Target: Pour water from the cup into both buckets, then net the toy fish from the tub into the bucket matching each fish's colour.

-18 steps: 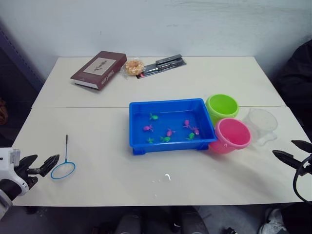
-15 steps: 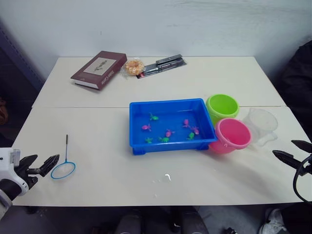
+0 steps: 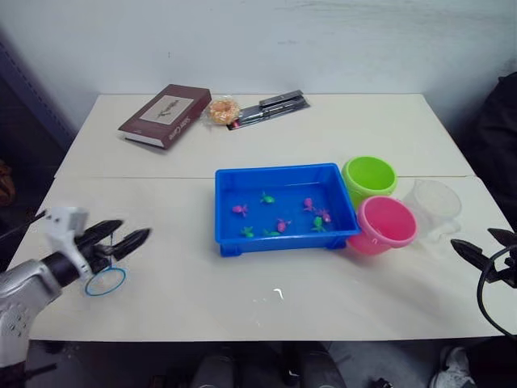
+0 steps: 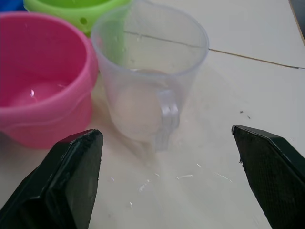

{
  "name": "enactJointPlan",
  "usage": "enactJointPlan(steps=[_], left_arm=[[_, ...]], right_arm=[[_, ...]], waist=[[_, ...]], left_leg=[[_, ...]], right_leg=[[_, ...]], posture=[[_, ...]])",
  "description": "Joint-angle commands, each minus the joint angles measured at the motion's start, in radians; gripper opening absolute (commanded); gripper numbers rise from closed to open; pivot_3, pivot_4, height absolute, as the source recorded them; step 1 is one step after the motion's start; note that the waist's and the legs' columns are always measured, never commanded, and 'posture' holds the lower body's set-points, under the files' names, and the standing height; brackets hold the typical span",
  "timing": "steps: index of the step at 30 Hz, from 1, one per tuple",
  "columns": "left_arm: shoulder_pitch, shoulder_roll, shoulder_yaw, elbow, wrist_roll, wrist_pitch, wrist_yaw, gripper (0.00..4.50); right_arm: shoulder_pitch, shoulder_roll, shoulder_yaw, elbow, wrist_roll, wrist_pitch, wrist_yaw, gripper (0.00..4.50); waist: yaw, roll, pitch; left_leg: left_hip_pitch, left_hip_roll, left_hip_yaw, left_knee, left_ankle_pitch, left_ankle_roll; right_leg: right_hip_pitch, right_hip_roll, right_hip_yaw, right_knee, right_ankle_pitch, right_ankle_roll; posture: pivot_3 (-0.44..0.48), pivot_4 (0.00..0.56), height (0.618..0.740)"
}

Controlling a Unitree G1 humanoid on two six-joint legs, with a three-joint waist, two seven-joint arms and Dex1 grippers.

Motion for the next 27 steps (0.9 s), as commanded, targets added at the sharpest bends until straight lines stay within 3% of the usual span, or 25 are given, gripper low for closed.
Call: enactJointPlan(steps=[1,6,10,15,27], left_arm=[[-0.111,0.038,-0.087,-0.091,-0.103,0.026,-0.112,4.46],[-0.432,-0.015,-0.291,-0.06,-0.153,0.039,-0.212,4.46],[-0.611,-0.083,-0.37,0.014,-0.153,0.049,-0.229,4.46],[-0.659,-0.115,-0.45,0.018,-0.096,0.009,-0.278,4.46],[-0.768,-0.18,-0.457,0.02,-0.112,0.02,-0.263,4.46]], right_arm=[[-0.023,0.014,-0.011,-0.061,-0.013,0.069,-0.118,4.5],[-0.086,0.05,0.041,-0.052,-0.066,0.103,-0.236,4.5],[-0.11,0.078,0.098,-0.037,-0.127,0.079,-0.297,4.5],[-0.121,0.09,0.11,-0.042,-0.156,0.096,-0.346,4.5],[-0.231,0.107,0.15,0.023,-0.204,0.1,-0.433,4.5]], waist=[[0.0,0.0,0.0],[0.001,0.001,0.0],[0.003,0.001,0.0],[-0.002,0.002,0.0],[0.0,0.002,0.0]], left_leg=[[0.0,0.0,0.0,0.0,0.0,0.0],[0.0,-0.001,0.001,0.002,0.002,-0.001],[-0.001,-0.002,0.002,0.002,0.005,-0.001],[0.0,0.001,0.006,0.002,0.005,-0.001],[0.0,0.001,0.005,0.003,0.005,-0.002]], right_leg=[[0.0,0.0,0.0,0.0,0.0,0.0],[0.0,0.001,0.0,0.002,0.0,0.0],[0.0,0.005,0.001,0.004,0.001,0.002],[0.0,0.011,0.005,0.005,0.002,0.003],[0.0,0.012,0.006,0.005,0.002,0.003]], posture=[[0.0,0.15,0.74],[0.0,0.15,0.74],[0.0,0.15,0.74],[0.0,0.15,0.74],[0.0,0.15,0.74]])
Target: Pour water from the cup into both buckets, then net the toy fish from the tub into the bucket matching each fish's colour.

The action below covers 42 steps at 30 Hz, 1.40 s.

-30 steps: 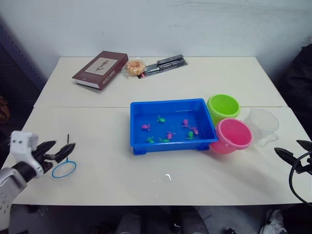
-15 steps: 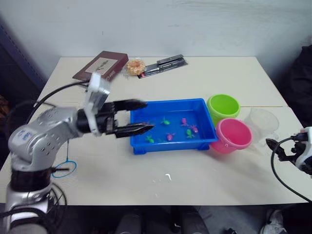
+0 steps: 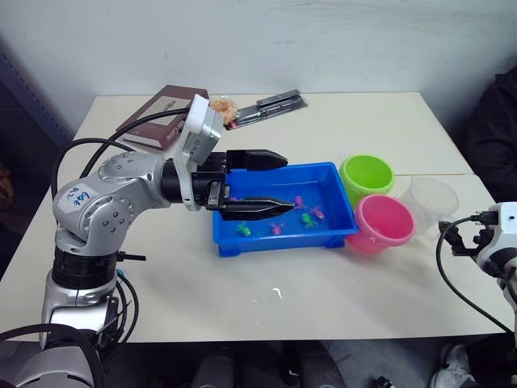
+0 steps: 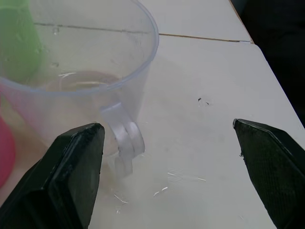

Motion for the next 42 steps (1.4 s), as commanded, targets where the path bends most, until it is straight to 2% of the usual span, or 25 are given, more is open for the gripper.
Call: enactJointPlan(steps=[1,3,4,6,9,19,23,25,33,42], left_arm=[[-0.043,-0.008,0.007,-0.009,-0.003,-0.015,-0.007,4.46],[-0.053,-0.014,0.003,-0.007,0.001,-0.019,-0.009,4.46],[-0.057,-0.016,0.002,-0.007,0.0,-0.019,-0.01,4.49],[-0.061,-0.018,0.003,-0.008,-0.001,-0.02,-0.013,4.5],[-0.061,-0.019,0.003,-0.006,0.004,-0.024,-0.016,4.5],[-0.126,-0.059,0.003,0.065,0.045,-0.042,0.014,4.5],[-0.135,-0.069,-0.002,0.073,0.056,-0.049,0.014,4.5],[-0.132,-0.073,-0.003,0.067,0.059,-0.049,0.016,4.5],[-0.089,-0.088,-0.02,0.02,0.044,-0.025,0.035,4.5],[-0.046,-0.061,-0.032,0.006,0.056,-0.028,-0.003,4.5]], right_arm=[[-0.037,-0.016,0.025,0.024,-0.048,-0.017,-0.03,4.5],[-0.05,-0.009,0.037,0.04,-0.065,-0.024,-0.045,4.5],[-0.056,-0.002,0.044,0.045,-0.073,-0.028,-0.054,4.27],[-0.07,0.013,0.057,0.057,-0.093,-0.039,-0.083,3.66],[-0.095,0.031,0.072,0.087,-0.12,-0.062,-0.124,2.31],[-0.197,0.098,0.031,0.261,-0.104,-0.153,-0.196,2.31],[-0.233,0.118,0.006,0.328,-0.079,-0.191,-0.207,1.09],[-0.255,0.124,-0.002,0.375,-0.063,-0.232,-0.197,0.05],[-0.277,0.094,-0.001,0.466,-0.058,-0.363,-0.145,0.05],[-0.193,0.001,0.024,0.359,-0.11,-0.486,-0.043,0.05]], waist=[[-0.001,0.0,0.0],[-0.001,0.0,0.0],[-0.001,0.0,0.0],[-0.002,0.0,0.0],[-0.001,0.0,0.0],[-0.002,0.0,0.0],[-0.003,0.0,0.0],[-0.003,0.0,0.0],[-0.003,0.0,0.0],[-0.003,0.003,0.001]], left_leg=[[0.0,0.0,0.0,0.0,0.0,0.0],[0.0,0.0,0.0,0.0,0.0,0.0],[0.0,0.0,0.0,0.0,0.0,0.0],[0.0,0.0,0.0,0.0,0.0,0.0],[0.0,0.0,0.0,0.0,0.0,0.0],[0.0,0.0,0.0,0.0,0.001,0.0],[0.0,0.0,0.0,0.0,0.001,0.0],[0.0,0.0,0.0,0.0,0.001,-0.001],[0.0,0.0,0.0,0.0,0.001,-0.001],[0.0,0.0,0.0,0.0,0.001,-0.001]], right_leg=[[0.0,0.0,0.0,0.0,0.0,0.0],[0.0,0.0,0.0,0.0,0.0,0.0],[0.0,0.0,0.0,0.0,0.0,0.0],[0.0,0.0,0.0,0.0,0.0,0.0],[0.0,0.0,0.0,0.0,0.0,0.0],[0.0,0.002,0.0,0.0,0.0,0.0],[0.0,0.002,0.0,0.001,0.0,0.0],[0.0,0.002,0.0,0.001,0.0,0.0],[0.0,0.001,0.0,0.0,0.0,0.001],[0.0,0.001,0.0,0.001,0.0,0.001]], posture=[[0.0,0.15,0.74],[0.0,0.15,0.74],[0.0,0.15,0.74],[0.0,0.15,0.74],[0.0,0.15,0.74],[0.0,0.15,0.74],[0.0,0.15,0.74],[0.0,0.15,0.74],[0.0,0.15,0.74],[0.0,0.15,0.74]])
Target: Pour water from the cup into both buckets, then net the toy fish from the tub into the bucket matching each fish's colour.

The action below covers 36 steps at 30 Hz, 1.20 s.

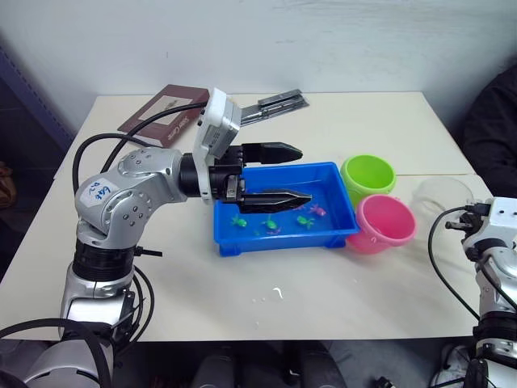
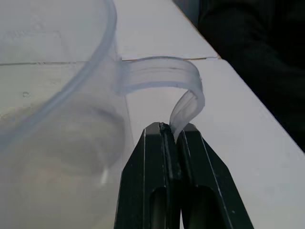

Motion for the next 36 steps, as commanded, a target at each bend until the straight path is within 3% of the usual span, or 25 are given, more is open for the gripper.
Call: enactJointPlan(steps=[1,9,15,27,36], left_arm=[[0.002,0.016,-0.002,-0.028,0.009,-0.017,-0.022,4.5],[0.003,0.007,0.002,0.006,0.011,-0.017,-0.035,4.5],[-0.015,0.002,-0.024,0.022,0.069,-0.06,-0.041,4.5],[-0.037,-0.029,-0.034,0.008,0.077,-0.055,-0.042,4.5],[-0.023,-0.016,-0.037,0.02,0.102,-0.064,-0.056,4.5]], right_arm=[[0.038,-0.085,0.003,-0.108,-0.036,-0.084,0.05,0.05],[0.101,-0.15,-0.008,-0.19,-0.054,-0.153,0.111,0.05],[0.15,-0.231,0.026,-0.245,-0.21,-0.284,0.066,0.05],[0.163,-0.268,0.126,-0.318,-0.526,-0.41,-0.129,0.05],[0.166,-0.297,0.171,-0.311,-0.664,-0.48,-0.229,0.05]], waist=[[0.0,0.001,0.0],[0.001,0.002,0.0],[0.002,0.003,0.0],[0.002,0.003,0.0],[0.002,0.003,0.0]], left_leg=[[0.0,0.0,0.0,0.0,0.0,0.0],[0.001,0.0,0.0,0.0,0.0,-0.001],[0.0,-0.001,0.0,0.0,0.001,-0.001],[0.0,0.0,0.0,0.0,0.001,-0.001],[0.0,0.0,0.0,0.0,0.001,-0.001]], right_leg=[[0.0,0.0,0.0,0.0,0.0,0.0],[0.0,0.0,0.001,0.0,0.0,0.0],[0.0,0.001,0.0,-0.002,0.0,0.0],[0.0,0.0,0.001,-0.001,0.0,0.0],[0.0,0.001,0.0,-0.002,0.0,0.0]], posture=[[0.0,0.15,0.74],[0.0,0.15,0.74],[0.0,0.15,0.74],[0.0,0.15,0.74],[0.0,0.15,0.74]])
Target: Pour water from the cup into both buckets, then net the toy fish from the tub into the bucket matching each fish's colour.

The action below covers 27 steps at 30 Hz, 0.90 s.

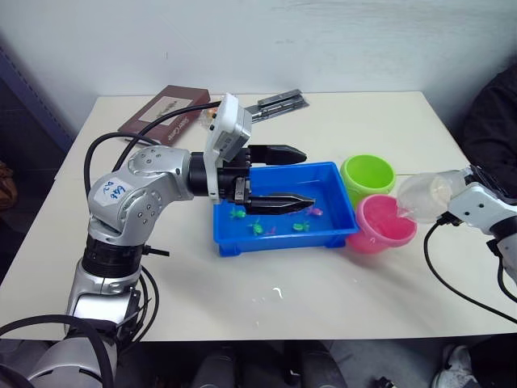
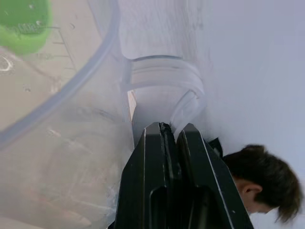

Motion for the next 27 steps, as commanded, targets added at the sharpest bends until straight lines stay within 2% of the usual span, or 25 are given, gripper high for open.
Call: enactJointPlan(steps=[1,6,8,13,17,19,27], left_arm=[[0.001,0.012,0.011,-0.02,0.0,-0.01,-0.009,4.5],[0.006,0.014,0.014,-0.016,0.002,-0.01,-0.01,4.5],[0.01,0.015,0.013,-0.003,0.011,-0.016,-0.009,4.5],[0.023,0.01,0.005,0.037,0.054,-0.054,-0.008,4.5],[0.021,-0.011,0.013,0.061,0.064,-0.07,0.001,4.5],[0.012,-0.024,0.024,0.075,0.063,-0.075,0.014,4.5],[-0.007,-0.052,0.03,0.112,0.079,-0.099,0.04,4.5]], right_arm=[[-0.012,-0.026,-0.025,-0.039,-0.032,-0.018,-0.062,0.05],[-0.015,-0.01,-0.044,-0.029,0.019,0.0,-0.042,0.05],[-0.021,0.008,-0.054,-0.021,0.124,0.023,0.036,0.05],[-0.028,0.014,-0.104,-0.026,0.263,0.135,0.126,0.05],[-0.077,0.075,-0.15,-0.047,0.462,0.297,0.216,0.05],[-0.121,0.112,-0.192,-0.066,0.547,0.403,0.211,0.05],[-0.247,0.155,-0.193,-0.031,0.602,0.599,0.159,0.05]], waist=[[0.0,0.0,0.0],[0.0,0.0,0.0],[0.0,0.0,0.0],[0.001,0.0,0.0],[0.001,0.0,0.0],[0.0,0.0,0.0],[0.0,0.0,0.0]], left_leg=[[0.0,0.0,0.0,0.0,0.0,0.0],[0.0,0.0,0.0,0.0,0.0,0.0],[0.0,0.0,0.0,0.0,0.0,0.0],[0.0,0.0,0.0,0.0,0.0,0.0],[0.0,0.0,0.0,0.0,0.0,0.001],[0.0,0.0,0.0,0.0,0.0,0.001],[0.0,0.0,0.0,0.0,0.0,0.001]], right_leg=[[0.0,0.0,0.0,0.0,0.0,0.0],[0.0,0.0,0.0,0.0,0.0,0.0],[0.0,0.0,0.0,0.0,0.0,0.0],[0.0,0.001,0.0,0.0,0.0,0.0],[0.0,0.001,0.0,0.002,0.0,0.0],[0.0,0.0,0.0,0.002,0.0,0.0],[0.0,-0.001,0.0,0.004,0.0,0.0]], posture=[[0.0,0.15,0.74],[0.0,0.15,0.74],[0.0,0.15,0.74],[0.0,0.15,0.74],[0.0,0.15,0.74],[0.0,0.15,0.74],[0.0,0.15,0.74]])
